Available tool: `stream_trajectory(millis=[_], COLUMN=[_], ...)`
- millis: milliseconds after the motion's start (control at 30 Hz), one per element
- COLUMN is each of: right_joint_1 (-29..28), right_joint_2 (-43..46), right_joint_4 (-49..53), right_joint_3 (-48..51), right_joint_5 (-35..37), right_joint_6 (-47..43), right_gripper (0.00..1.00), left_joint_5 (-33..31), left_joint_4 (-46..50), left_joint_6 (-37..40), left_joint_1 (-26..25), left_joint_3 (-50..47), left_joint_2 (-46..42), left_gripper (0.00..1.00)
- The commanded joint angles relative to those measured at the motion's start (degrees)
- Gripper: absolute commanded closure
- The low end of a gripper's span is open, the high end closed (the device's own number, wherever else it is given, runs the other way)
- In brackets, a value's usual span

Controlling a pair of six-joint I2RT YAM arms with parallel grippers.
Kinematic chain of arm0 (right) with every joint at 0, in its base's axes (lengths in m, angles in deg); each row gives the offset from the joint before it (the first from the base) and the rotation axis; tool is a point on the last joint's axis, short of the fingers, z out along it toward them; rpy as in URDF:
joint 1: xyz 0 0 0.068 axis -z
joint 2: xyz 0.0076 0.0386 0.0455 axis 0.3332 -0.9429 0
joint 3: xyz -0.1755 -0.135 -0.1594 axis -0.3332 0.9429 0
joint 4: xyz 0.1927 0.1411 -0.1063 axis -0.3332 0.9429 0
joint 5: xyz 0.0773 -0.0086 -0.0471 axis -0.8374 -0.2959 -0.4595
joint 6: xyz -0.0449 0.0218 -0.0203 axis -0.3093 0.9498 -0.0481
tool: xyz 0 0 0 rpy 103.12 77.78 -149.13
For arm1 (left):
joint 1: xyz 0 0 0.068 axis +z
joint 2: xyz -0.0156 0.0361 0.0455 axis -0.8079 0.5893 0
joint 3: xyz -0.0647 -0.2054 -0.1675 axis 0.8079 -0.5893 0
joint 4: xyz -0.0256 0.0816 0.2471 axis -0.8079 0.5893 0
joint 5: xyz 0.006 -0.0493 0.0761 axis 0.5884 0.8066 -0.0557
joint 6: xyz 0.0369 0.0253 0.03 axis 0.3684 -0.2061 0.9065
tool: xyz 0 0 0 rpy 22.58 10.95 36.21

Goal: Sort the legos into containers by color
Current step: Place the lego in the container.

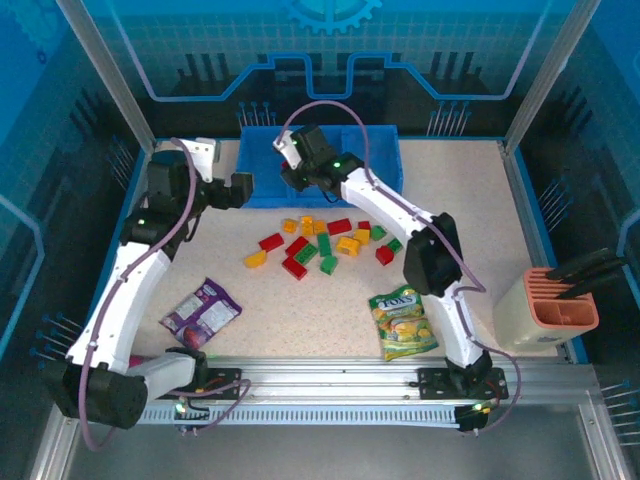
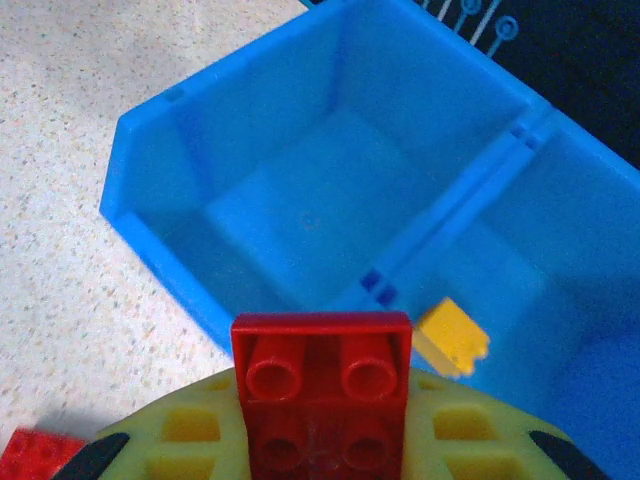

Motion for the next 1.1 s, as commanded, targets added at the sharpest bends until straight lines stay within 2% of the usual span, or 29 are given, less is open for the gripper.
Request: stream_trajectory(millis=[0, 167, 367, 600, 800, 867, 1067], right_joint_1=[0.8, 1.5, 0.7, -2.6, -3.7, -4.1, -4.0], right_joint_2=[-4.0, -10.9, -16.9, -22.5, -24.5, -24.8, -24.7], right_joint_4=[-9.0, -14.2, -16.1, -15.8, -19.4, -21.2, -21.9], right_joint_3=[-3.0, -7.7, -12.7, -15.2, -14.8, -14.0, -13.2], right_joint_5=[-4.1, -8.4, -9.3, -0.9, 4.0, 5.0, 5.6], right_joint_6=[-3.5, -7.5, -15.8, -30.8, -38.1, -40.9, -42.4], right_gripper=[0.78, 0.76, 0.75, 0.73, 0.67, 0.63, 0.54], left_joint_5=[0.3, 1.0, 1.3, 1.5, 2.2, 2.4, 2.2], left_joint_4=[-0.4, -0.8, -1.1, -1.4, -1.5, -1.5, -1.7], left_joint_6=[1.2, 1.1, 1.0, 1.0, 0.6, 0.5, 0.7], left_joint_1=[0.6, 0.6, 0.6, 0.6, 0.6, 0.7, 0.7], left_joint_3=[1.1, 0.6, 0.1, -0.2, -0.4, -0.4, -0.6], left_joint_2=[-1.7, -1.4, -1.2, -0.7, -0.2, -0.1, -0.2], left_gripper=[0.01, 0.00, 0.01, 0.01, 0.01, 0.01, 0.01])
